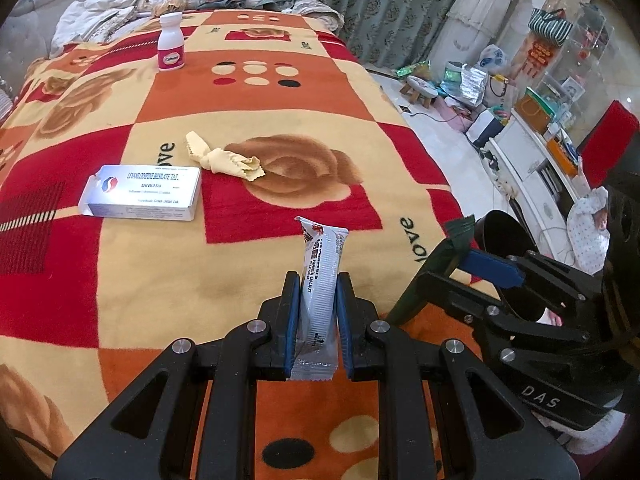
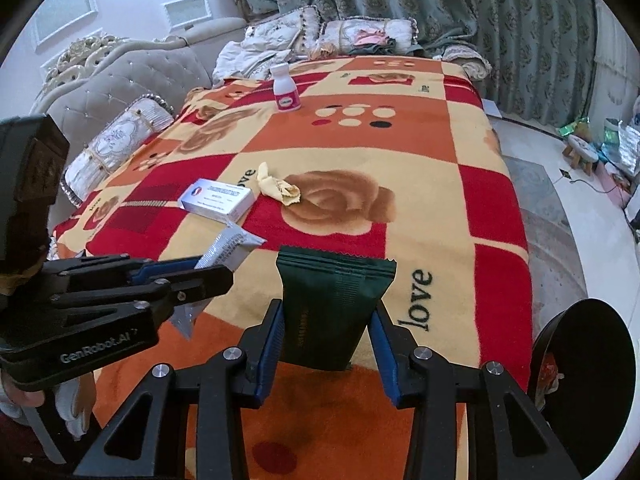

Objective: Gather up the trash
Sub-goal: 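Carry the white tube and green pouch over the black bin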

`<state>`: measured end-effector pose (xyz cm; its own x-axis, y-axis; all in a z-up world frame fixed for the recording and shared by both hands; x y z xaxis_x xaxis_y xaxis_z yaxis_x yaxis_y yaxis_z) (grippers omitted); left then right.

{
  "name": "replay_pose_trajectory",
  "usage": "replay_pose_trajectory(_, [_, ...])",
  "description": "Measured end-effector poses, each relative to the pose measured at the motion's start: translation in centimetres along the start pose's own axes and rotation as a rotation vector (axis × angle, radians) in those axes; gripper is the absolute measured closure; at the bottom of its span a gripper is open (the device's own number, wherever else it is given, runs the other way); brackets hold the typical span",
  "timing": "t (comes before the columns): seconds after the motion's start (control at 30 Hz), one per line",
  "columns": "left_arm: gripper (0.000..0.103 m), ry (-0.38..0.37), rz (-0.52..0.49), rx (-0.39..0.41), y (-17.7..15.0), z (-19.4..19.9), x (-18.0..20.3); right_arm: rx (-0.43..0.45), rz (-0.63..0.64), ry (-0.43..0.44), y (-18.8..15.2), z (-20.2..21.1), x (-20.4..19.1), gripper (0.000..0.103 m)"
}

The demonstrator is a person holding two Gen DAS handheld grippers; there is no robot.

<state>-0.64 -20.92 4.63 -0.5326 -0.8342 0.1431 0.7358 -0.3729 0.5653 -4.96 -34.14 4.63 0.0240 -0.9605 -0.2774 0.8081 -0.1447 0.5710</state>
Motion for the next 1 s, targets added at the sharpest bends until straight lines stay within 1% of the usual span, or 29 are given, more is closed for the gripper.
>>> replay_pose_trajectory(0.27, [0.088, -0.013, -0.030, 0.003, 0.5, -0.2, 1.6, 0.014, -0.012, -0.010, 0.2, 0.8, 0.8, 0.063])
replay_pose_trajectory(0.5, [0.088, -0.042, -0.079, 0.010, 1.7, -0.7, 4.6, 0.037, -0.029, -0.040, 0.3, 2.3, 2.6, 0.063])
replay_pose_trajectory(0.8, [0.088, -0.089, -0.140, -0.002, 3.4, -2.2, 9.1, 0.064, -0.091, -0.094, 0.0, 4.3, 6.7, 0.063])
replay_pose_trajectory(1.0, [0.088, -0.136, -0.176, -0.019, 4.2, -3.5, 12.5, 0.077, -0.146, -0.137, -0.6, 5.7, 10.2, 0.063])
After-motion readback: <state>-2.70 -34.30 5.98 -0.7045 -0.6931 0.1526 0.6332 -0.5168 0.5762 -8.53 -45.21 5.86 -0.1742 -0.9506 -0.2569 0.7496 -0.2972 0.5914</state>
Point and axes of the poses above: each gripper's, at about its wrist camera, not at the fingertips, and z roughly against the way its jaws point, x to its right, y to its top, the point moved 2 cm from there along -z, roughly the way its jaws point, and after that the axes turned 10 degrees about -z, right-handed, at the moved point
